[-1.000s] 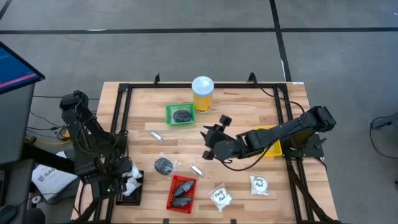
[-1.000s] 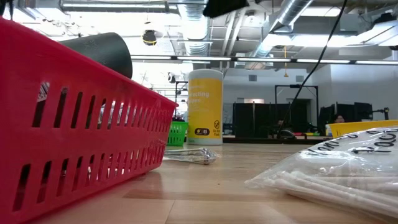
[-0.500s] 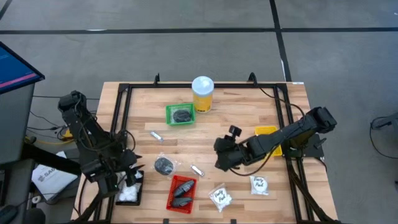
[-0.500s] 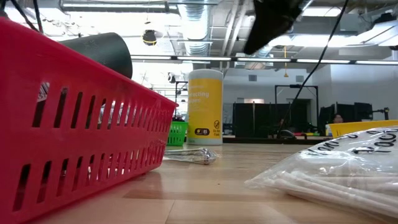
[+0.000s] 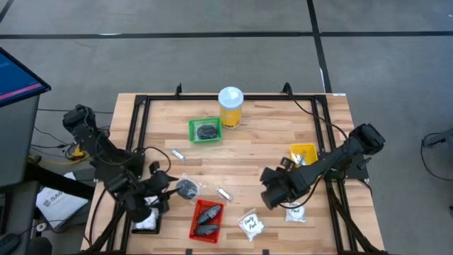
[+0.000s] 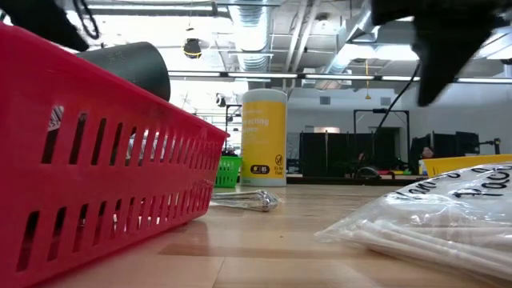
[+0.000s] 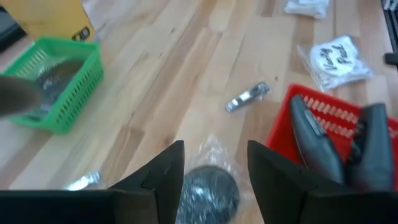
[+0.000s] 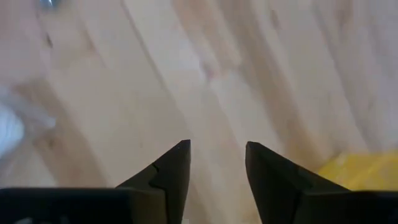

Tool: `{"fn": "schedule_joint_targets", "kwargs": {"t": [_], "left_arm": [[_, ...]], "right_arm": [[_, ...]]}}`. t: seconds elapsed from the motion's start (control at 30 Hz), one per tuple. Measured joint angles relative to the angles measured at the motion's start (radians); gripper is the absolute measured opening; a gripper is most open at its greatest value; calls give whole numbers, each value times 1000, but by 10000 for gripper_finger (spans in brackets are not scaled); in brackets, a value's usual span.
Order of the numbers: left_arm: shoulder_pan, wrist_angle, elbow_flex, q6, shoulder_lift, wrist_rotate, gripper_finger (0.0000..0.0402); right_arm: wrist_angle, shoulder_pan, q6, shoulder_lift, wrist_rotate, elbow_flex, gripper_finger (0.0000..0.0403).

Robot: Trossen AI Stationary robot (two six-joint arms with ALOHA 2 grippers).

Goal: Pick & Place Travel size toiletries
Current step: Put the white cotton pack into the black bin

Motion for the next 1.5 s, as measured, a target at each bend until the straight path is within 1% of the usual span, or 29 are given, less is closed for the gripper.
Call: {"fn": "schedule_joint_targets", "kwargs": {"t": [0.27, 0.57, 0.73, 0.83, 0.97, 1.1, 1.33, 1.5], "left_arm": [[115, 102, 0, 164, 0, 1, 159], [195, 221, 0, 318, 0, 3, 159], [240, 264, 0, 388, 0, 5, 157], [274, 296, 0, 432, 0, 25, 157], [312, 354, 0, 508, 0, 78, 157], [341, 385, 0, 553, 0, 119, 155], [356, 390, 0, 556, 0, 126, 154], [355, 396, 0, 556, 0, 126, 154]], "right_arm": [[-81, 78, 154, 0, -141, 0, 178], [-90, 182, 332, 0, -217, -2, 181], [-72, 232, 443, 0, -286, -72, 178], [-22, 246, 487, 0, -312, -124, 179], [38, 255, 490, 0, -312, -150, 180], [71, 258, 501, 0, -312, -192, 179], [146, 257, 504, 0, -312, -251, 179], [201, 258, 503, 0, -332, -292, 180]]}}
